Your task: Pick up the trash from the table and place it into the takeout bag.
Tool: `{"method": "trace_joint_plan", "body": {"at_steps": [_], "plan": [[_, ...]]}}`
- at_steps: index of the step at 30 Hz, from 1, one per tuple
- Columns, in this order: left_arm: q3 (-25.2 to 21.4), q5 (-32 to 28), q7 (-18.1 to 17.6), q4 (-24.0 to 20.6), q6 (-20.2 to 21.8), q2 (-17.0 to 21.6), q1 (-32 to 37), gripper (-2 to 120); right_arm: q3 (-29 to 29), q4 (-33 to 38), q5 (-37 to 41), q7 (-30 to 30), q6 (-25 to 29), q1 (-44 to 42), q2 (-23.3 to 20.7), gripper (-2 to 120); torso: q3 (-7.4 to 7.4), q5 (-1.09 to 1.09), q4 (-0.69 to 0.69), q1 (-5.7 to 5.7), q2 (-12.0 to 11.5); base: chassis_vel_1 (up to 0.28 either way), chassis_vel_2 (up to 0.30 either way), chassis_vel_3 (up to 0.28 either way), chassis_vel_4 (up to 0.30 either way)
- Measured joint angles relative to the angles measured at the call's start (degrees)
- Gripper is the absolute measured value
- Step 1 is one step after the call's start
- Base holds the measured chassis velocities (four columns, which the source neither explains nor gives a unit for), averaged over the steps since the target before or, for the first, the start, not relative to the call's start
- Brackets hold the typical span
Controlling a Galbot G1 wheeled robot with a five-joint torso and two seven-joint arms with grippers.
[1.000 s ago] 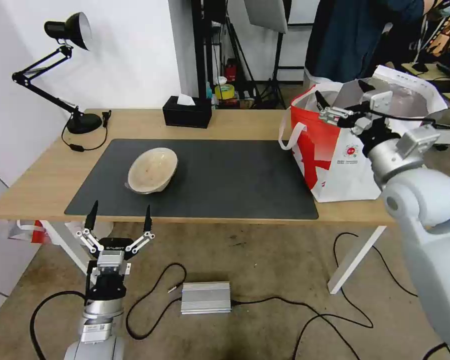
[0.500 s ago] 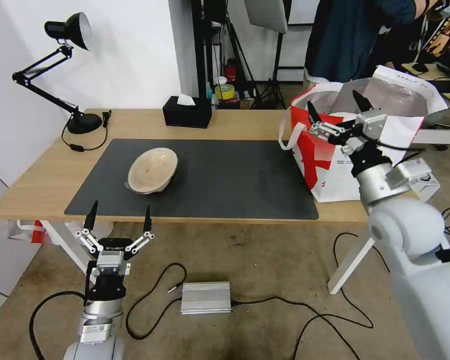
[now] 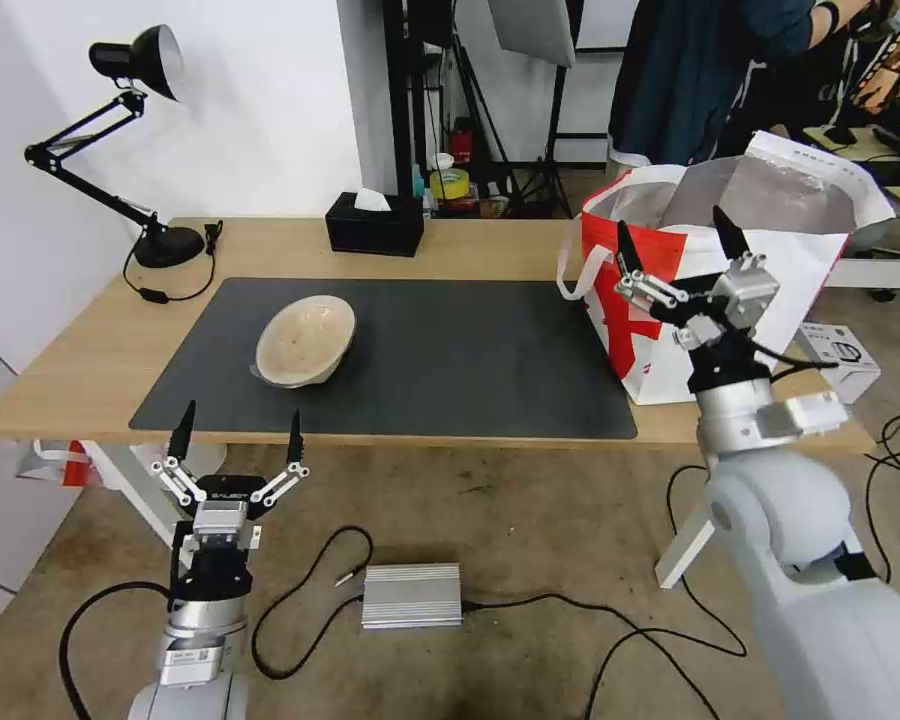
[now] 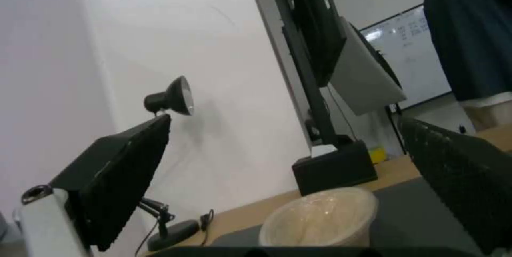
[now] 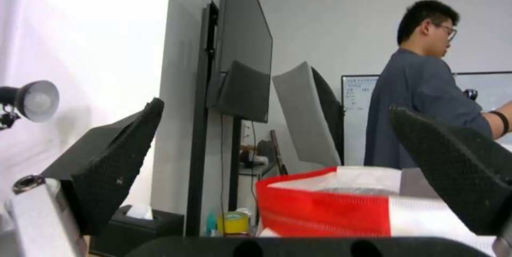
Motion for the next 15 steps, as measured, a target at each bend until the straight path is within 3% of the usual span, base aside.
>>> {"method": "trace_joint_plan", "body": {"at_steps": [15], "plan": [[0.1,-0.2,0.0,0.0,0.1,0.0,0.0,100,-2.5,-4.1,-9.8,-0.3,13.1,-9.3,7.3,100,0.00,0.00,0.00,0.00,0.0,0.000,0.000,0.000,0.000]]}}
